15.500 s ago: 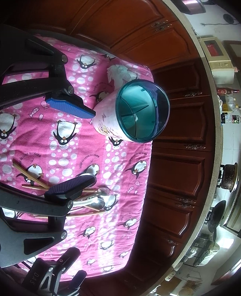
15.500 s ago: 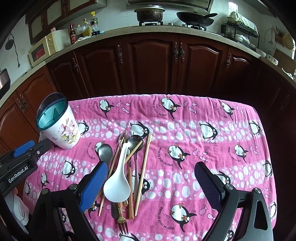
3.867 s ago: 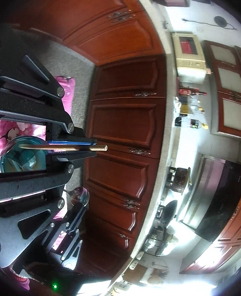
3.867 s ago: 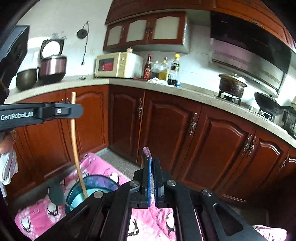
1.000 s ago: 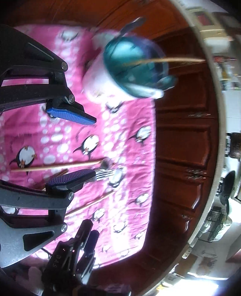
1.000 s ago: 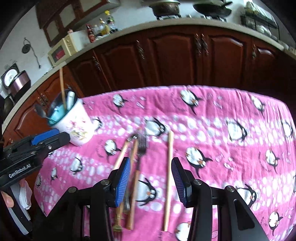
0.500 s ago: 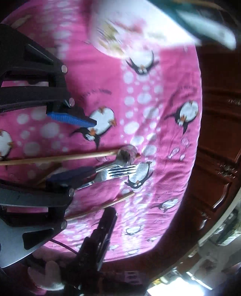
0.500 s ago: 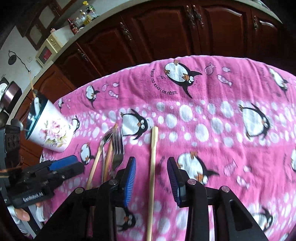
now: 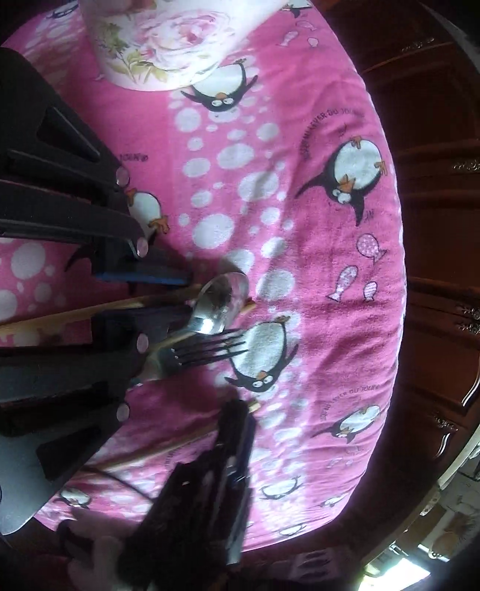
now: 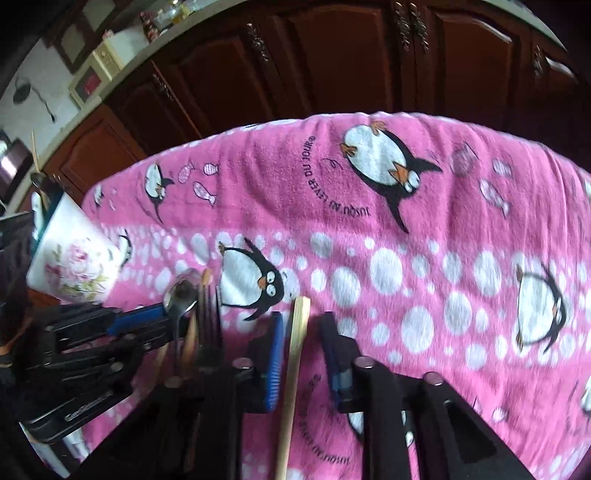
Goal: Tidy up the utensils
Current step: 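Grasp another wooden chopstick with the left gripper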
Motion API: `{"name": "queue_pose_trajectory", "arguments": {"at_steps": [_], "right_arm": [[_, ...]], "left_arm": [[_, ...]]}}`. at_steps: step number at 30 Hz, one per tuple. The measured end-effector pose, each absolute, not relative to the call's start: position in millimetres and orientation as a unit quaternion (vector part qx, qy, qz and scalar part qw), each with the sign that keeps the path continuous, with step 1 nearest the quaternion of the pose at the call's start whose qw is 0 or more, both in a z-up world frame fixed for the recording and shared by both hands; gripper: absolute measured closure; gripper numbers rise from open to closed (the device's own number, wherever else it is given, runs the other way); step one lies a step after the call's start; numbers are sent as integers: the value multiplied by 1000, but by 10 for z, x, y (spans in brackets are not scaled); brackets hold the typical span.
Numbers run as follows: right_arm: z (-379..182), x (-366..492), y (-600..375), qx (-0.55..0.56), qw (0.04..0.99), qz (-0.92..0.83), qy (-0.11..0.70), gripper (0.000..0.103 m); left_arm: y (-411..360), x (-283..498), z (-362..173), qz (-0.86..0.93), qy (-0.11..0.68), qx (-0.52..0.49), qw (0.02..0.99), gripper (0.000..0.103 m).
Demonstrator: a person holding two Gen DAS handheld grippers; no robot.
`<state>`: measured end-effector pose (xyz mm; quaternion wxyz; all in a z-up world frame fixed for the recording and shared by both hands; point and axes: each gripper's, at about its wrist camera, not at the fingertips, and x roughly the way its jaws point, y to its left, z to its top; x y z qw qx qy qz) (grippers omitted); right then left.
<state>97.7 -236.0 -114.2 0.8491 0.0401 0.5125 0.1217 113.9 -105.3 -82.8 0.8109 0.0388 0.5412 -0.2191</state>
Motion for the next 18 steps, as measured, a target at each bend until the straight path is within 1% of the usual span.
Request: {"name": "queue_pose_trajectory", "arguments": {"at_steps": [3,7,12,18], "right_arm": [[-1100,969,-2351,31,848,135,512,94],[-922,801,-2438,65,854,159,491,96],[-706,555,-2476,87,859,184,471,96],[-361,263,-2445,111,865,217,438,96]], "left_arm": [[-894,1084,-815,-233,548,15,803,96],[-612,931,-681,-255,537,-20,804,96],[-398,717,-392,-263,509,-33,819,97],[-204,474,134,-275,460,-44,843,97]]}}
